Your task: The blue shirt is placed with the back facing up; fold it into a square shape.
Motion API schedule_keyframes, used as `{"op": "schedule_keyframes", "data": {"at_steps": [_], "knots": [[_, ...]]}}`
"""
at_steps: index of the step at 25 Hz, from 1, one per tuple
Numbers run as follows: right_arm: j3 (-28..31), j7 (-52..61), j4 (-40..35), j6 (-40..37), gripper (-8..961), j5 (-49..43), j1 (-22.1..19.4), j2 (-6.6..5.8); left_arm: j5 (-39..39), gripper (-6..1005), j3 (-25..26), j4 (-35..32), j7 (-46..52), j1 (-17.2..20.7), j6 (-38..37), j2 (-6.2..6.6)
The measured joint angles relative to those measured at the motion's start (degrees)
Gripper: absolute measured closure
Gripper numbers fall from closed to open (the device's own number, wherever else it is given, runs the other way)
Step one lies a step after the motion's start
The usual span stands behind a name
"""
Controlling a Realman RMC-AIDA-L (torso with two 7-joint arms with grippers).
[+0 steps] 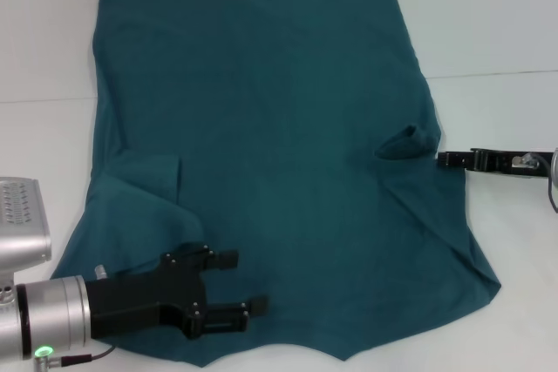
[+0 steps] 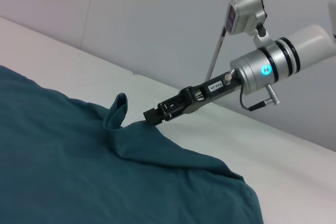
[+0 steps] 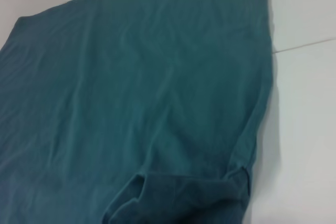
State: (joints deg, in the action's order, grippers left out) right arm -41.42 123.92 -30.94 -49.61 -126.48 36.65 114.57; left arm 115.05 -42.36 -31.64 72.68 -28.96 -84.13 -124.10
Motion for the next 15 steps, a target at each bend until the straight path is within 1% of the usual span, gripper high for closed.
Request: {"op": "schedule_keyframes", "data": {"at_steps": [6, 12, 15], "knots": [[-0.07, -0.65, 0.53, 0.97, 323, 0.06, 0.08, 0.87, -0.01, 121, 0.04, -0.09, 0.03, -0.09, 0.02, 0.02], [-0.07, -0.7, 0.57, 0.92, 320, 0.31, 0.26, 1.12, -0.01, 121, 0.09, -0.23, 0.06, -0.14, 0.02, 0.07], [-0.07, -1.08, 0.4, 0.55, 442, 0.3, 0.29, 1.17, -0.01, 122, 0.09, -0.26, 0.06, -0.1, 0.02, 0.09]]}}
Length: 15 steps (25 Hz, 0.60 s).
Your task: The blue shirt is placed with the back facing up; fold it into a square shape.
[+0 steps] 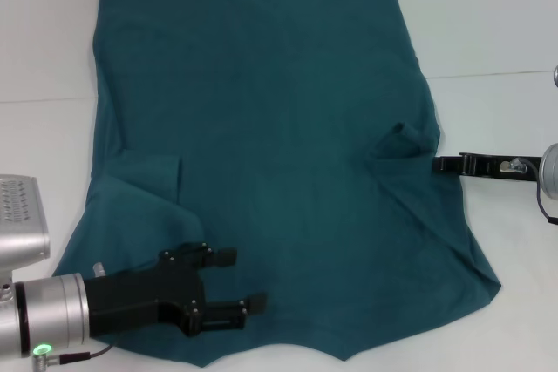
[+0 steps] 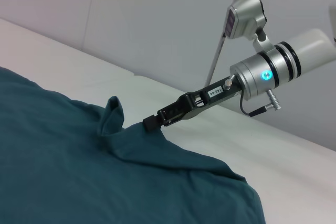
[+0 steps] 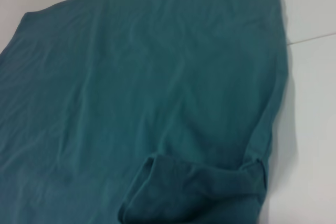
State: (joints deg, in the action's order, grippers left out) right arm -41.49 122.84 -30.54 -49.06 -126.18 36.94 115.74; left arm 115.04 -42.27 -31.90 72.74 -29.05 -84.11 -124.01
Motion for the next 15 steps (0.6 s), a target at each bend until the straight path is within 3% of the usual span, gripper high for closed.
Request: {"op": "schedule_keyframes", "data": {"at_steps": [8, 15], "knots": [[0.61, -1.91, -0.91, -3.68, 758, 0.33, -0.08, 0.04, 0.0, 123, 0.08, 0.04, -0.03, 0.15, 0.31, 0.0], [0.71, -5.68, -1.45, -9.46, 885, 4.17, -0.11, 0.09, -0.04, 122, 0.08, 0.14, 0.06, 0.02, 0.5, 0.0]]}}
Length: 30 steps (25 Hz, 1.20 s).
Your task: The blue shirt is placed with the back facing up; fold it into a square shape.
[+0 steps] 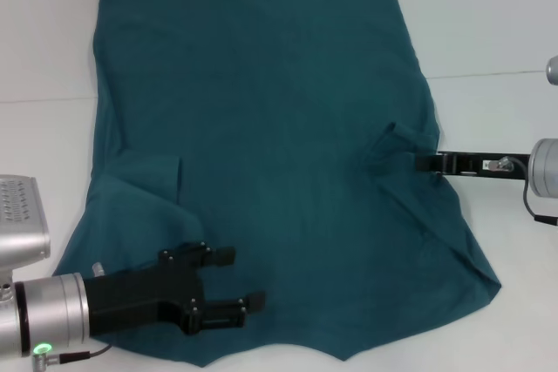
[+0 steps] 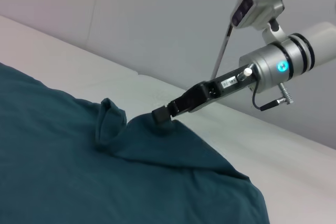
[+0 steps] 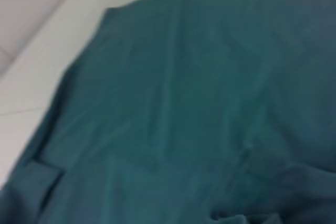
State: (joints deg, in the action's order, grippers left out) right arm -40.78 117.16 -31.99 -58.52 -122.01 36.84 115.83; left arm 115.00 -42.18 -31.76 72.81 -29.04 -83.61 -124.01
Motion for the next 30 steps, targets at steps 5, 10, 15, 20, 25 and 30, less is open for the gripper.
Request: {"op": "schedule_keyframes", "data": {"at_steps": [5, 10, 15, 20, 25, 30], "knots": [[-0.42, -0.59, -0.61, -2.98, 940, 1.47, 0.46, 0.11, -0.03, 121, 0.0, 0.04, -0.01, -0.07, 0.02, 0.0], [-0.87, -1.24, -0.41, -3.39, 941, 1.21, 1.6, 1.06, -0.05, 122, 0.0, 0.08, -0.02, -0.06, 0.03, -0.07], [-2.69, -1.54, -0.36, -3.57, 925, 1.24, 2.66, 2.29, -0.05, 122, 0.0, 0.13, -0.08, -0.06, 0.03, -0.09], [-4.37, -1.57, -0.16, -3.36, 906, 1.3, 3.53, 3.29, -0.05, 121, 0.0, 0.12, -0.13, -0.03, 0.03, -0.1], [-5.21, -2.39, 0.03, -3.67, 888, 1.25, 3.73, 3.51, -0.05, 121, 0.0, 0.19, 0.05, 0.18, 0.03, -0.18], [-4.75, -5.63, -0.33, -6.1, 869, 3.64, 2.78, 3.47, -0.05, 122, 0.0, 0.21, 0.1, 0.4, 0.03, -0.18]]}}
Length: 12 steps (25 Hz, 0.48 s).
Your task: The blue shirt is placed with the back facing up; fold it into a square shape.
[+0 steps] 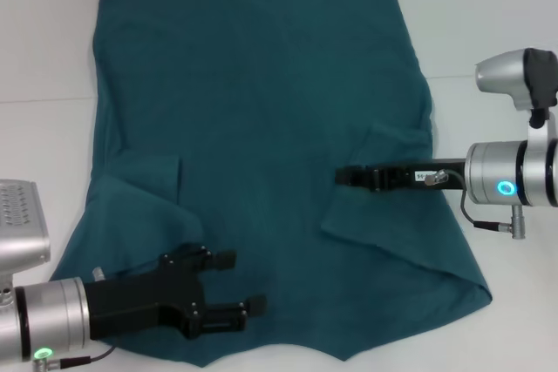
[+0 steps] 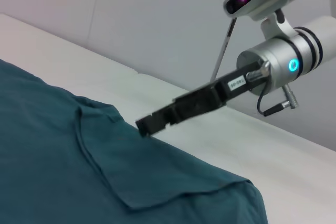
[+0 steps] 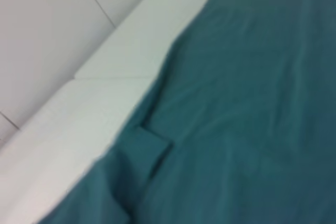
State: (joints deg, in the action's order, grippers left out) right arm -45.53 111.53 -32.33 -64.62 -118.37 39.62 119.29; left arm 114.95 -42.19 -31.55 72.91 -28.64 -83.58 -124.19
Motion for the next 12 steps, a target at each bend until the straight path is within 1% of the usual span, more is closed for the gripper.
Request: {"op": "schedule_keyframes", "data": {"at_steps": [3, 7, 9, 12], "knots": [[0.37, -2.86, -0.27, -2.57, 858, 4.44, -1.36, -0.52, -0.02, 122, 0.0, 0.0, 0.05, 0.09, -0.15, 0.0], [1.13, -5.59, -0.47, -5.94, 701, 10.64, -3.47, -1.49, -0.43, 123, 0.48, 0.0, 0.53, 0.12, -0.46, 0.01], [1.25, -6.35, -0.64, -6.6, 622, 12.23, -4.37, -1.85, -0.49, 123, 1.36, -0.06, 1.5, 0.12, -0.63, 0.07], [1.31, -7.01, -1.29, -7.34, 477, 13.05, -5.6, -2.24, -0.6, 124, 3.05, -0.46, 4.22, 0.11, -1.35, 0.26]]}}
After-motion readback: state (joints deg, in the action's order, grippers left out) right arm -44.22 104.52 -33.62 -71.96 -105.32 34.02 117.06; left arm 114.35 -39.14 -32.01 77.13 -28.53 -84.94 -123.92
